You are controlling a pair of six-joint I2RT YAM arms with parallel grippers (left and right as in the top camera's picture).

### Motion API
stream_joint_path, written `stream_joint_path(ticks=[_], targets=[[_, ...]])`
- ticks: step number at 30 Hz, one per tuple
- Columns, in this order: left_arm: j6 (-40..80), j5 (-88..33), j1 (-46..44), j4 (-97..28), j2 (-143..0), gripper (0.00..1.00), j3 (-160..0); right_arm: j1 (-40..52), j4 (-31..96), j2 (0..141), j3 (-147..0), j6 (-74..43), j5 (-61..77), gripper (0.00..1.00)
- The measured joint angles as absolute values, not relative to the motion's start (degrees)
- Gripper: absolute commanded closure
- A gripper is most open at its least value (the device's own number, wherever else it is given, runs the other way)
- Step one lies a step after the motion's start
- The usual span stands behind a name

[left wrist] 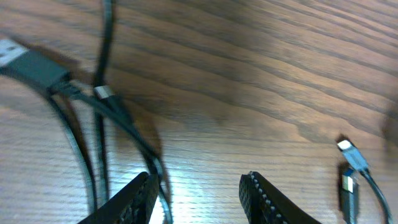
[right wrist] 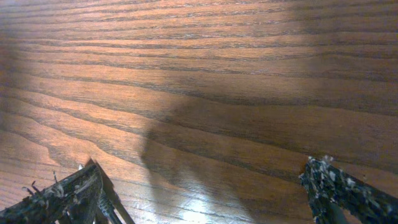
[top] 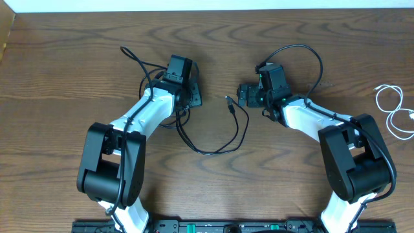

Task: Untangle cables

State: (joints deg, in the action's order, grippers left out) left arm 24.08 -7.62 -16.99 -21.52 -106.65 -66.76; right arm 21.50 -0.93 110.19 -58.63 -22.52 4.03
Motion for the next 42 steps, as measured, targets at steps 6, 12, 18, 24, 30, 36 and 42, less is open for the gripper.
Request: stream_joint_path(ticks=[6,12,18,24,30,36,42], targets=[[25.74,-4.4,-16.99,-21.63,-106.67,0.53,-66.76,21.5,-0.93,110.19,-58.63,-22.52,4.03,0.01],[25.96,-3.44,-16.99,-19.86,-108.77,0.53,-66.78,21.5,-0.93,110.19,-58.63,-22.52,4.03,0.01],[25.41,-5.02,-16.99,-16.14,-112.16,0.52,-67.75,21.52,-0.93,110.19,-58.63,-22.52,4.03,0.01],[18.9,-16.38,-16.88,-12.93,-112.97,0.43,-68.03,21.5,-0.93,110.19,-58.63,-22.52,4.03,0.01],[14.87,-18.15,-16.95,-12.78,-113.16,0.43,-68.03,21.5,-0.93,110.19,-58.63,-22.52,4.03,0.01],[12.58,-11.62,-17.02,-11.31,-113.3,0.43,-68.05,21.5,-0.93,110.19,-58.63,-22.52,4.03,0.01],[14.41,-3.57,-16.93,-6.55,-114.41,0.42,-68.03,21.52,-0.93,110.19,-58.63,-22.52,4.03,0.01]])
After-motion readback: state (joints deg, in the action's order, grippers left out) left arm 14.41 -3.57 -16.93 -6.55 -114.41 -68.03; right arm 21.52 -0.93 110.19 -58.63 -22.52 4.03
